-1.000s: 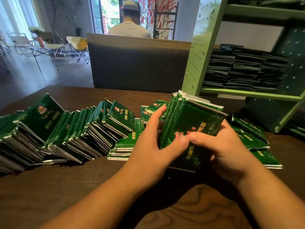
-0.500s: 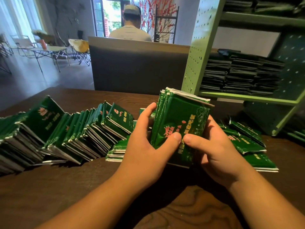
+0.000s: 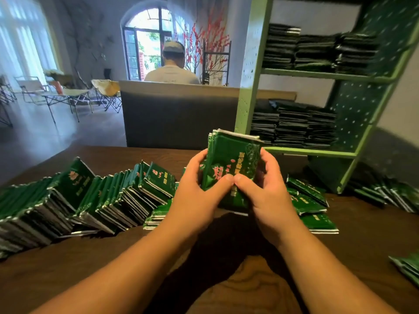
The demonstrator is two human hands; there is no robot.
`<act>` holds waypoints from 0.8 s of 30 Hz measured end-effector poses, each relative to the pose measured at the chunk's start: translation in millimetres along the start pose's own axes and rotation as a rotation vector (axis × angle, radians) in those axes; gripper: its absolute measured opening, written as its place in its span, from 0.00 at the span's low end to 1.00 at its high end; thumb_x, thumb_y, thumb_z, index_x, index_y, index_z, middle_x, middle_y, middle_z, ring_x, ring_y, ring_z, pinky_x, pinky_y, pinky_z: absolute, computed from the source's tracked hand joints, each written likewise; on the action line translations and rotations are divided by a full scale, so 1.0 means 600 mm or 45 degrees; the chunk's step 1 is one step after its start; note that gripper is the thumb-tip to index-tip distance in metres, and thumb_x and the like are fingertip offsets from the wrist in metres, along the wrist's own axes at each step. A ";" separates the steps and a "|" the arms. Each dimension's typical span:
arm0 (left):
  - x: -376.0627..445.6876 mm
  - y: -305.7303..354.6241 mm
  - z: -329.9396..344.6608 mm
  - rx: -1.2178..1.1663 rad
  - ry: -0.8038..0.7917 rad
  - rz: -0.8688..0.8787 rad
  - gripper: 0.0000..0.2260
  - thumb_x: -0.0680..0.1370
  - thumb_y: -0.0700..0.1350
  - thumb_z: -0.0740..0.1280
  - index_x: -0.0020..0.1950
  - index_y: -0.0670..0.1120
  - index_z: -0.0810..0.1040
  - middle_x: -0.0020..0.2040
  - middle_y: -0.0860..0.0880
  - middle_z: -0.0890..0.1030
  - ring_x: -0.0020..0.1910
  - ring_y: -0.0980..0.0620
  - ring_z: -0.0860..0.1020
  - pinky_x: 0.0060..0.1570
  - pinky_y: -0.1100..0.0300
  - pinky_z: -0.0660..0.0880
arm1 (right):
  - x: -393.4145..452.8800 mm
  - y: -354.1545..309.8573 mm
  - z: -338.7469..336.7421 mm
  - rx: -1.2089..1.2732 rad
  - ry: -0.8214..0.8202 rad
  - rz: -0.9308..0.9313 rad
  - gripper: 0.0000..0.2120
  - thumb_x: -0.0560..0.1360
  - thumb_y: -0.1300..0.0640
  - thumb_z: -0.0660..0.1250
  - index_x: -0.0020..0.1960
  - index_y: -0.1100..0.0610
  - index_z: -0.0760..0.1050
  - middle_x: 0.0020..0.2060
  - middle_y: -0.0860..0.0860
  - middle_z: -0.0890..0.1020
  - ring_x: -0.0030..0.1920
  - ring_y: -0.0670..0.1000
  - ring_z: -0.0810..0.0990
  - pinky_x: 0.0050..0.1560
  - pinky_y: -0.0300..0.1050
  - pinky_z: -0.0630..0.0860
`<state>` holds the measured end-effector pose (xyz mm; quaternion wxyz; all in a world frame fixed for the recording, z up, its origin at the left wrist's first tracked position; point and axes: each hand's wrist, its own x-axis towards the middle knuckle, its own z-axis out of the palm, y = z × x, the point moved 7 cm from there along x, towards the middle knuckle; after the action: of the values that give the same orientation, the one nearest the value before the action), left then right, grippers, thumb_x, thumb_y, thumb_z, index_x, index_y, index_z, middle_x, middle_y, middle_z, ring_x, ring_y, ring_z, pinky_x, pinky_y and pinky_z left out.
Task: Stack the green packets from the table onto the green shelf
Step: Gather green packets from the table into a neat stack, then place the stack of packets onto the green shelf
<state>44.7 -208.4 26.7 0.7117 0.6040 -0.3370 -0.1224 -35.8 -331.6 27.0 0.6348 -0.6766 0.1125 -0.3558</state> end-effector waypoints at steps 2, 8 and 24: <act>-0.001 0.025 0.009 -0.068 0.022 -0.028 0.24 0.77 0.42 0.73 0.71 0.56 0.72 0.59 0.54 0.83 0.57 0.57 0.83 0.56 0.53 0.82 | -0.017 -0.043 -0.012 -0.196 0.054 -0.140 0.35 0.74 0.54 0.75 0.73 0.35 0.61 0.63 0.46 0.79 0.59 0.47 0.82 0.63 0.58 0.79; -0.010 0.123 0.069 -0.275 0.009 -0.148 0.19 0.78 0.46 0.72 0.68 0.54 0.74 0.56 0.49 0.86 0.51 0.49 0.86 0.37 0.56 0.80 | -0.108 -0.188 -0.025 -0.945 0.012 -1.061 0.32 0.69 0.60 0.72 0.69 0.49 0.66 0.77 0.56 0.59 0.76 0.53 0.65 0.73 0.50 0.70; -0.036 0.349 0.240 -0.558 -0.377 -0.716 0.12 0.78 0.46 0.66 0.39 0.40 0.82 0.33 0.44 0.82 0.26 0.47 0.82 0.30 0.59 0.81 | -0.099 -0.382 -0.126 -1.752 0.423 -1.595 0.29 0.75 0.62 0.68 0.74 0.55 0.64 0.69 0.58 0.69 0.74 0.64 0.67 0.71 0.66 0.67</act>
<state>-110.3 -257.5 223.0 0.7061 0.4823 -0.2231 -0.4679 -194.1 -316.1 217.6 -0.2346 -0.7806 0.0029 -0.5794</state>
